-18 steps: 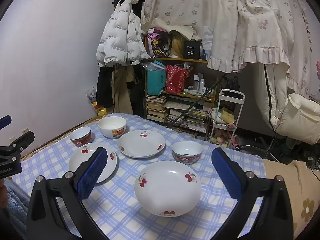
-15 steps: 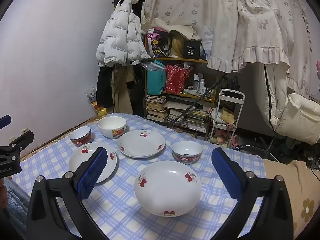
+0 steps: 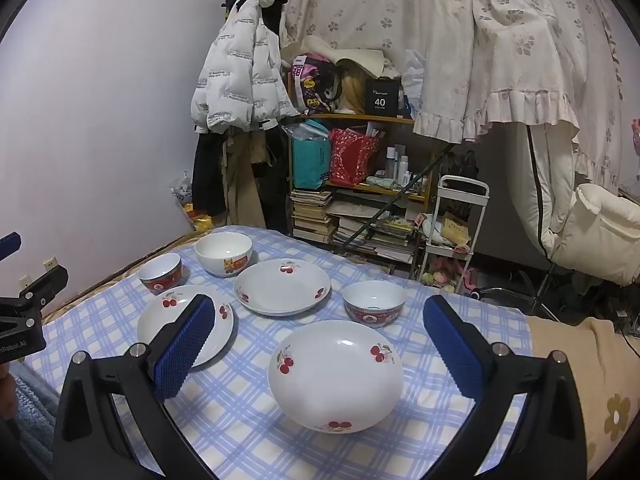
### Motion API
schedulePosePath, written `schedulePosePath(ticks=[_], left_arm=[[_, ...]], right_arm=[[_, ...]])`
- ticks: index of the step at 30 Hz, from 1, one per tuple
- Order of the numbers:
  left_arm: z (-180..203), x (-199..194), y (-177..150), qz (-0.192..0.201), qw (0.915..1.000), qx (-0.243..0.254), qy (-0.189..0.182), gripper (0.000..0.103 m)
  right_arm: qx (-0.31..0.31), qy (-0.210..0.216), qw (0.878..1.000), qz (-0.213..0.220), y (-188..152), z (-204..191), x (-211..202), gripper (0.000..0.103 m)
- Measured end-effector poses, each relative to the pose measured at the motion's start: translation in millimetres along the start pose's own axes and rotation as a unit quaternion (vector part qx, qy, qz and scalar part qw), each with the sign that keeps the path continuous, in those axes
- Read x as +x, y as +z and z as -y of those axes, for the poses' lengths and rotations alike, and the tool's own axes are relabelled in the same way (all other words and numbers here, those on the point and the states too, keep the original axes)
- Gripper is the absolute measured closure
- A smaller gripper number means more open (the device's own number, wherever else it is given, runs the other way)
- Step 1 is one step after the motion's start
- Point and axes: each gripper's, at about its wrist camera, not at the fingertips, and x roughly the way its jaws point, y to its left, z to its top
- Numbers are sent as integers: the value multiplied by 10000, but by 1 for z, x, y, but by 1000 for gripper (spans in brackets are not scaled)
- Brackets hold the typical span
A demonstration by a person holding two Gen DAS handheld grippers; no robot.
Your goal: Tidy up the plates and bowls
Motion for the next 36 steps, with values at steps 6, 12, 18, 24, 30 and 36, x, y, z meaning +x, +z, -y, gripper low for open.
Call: schedulePosePath(ticks=[6, 12, 18, 24, 30, 36], left_arm=[[4, 2, -5, 37, 9999, 69, 79, 1], [5, 3, -5, 21, 9999, 127, 78, 1], [7, 3, -7, 3, 9999, 109, 64, 1], [11, 3, -8, 5, 9999, 121, 72, 1], [12, 3, -10, -1, 9999, 127, 72, 1], [11, 4, -10, -12, 9999, 111, 56, 1]], right_arm=[[13, 2, 10000, -9, 0, 2, 1, 0], [17, 27, 10000, 29, 1, 2, 0, 0], [31, 24, 10000, 8, 1, 2, -1, 0], [36, 23, 10000, 16, 2, 3, -1, 0], [38, 28, 10000, 18, 2, 3, -2, 0], [49, 24, 10000, 18, 2, 3, -2, 0]])
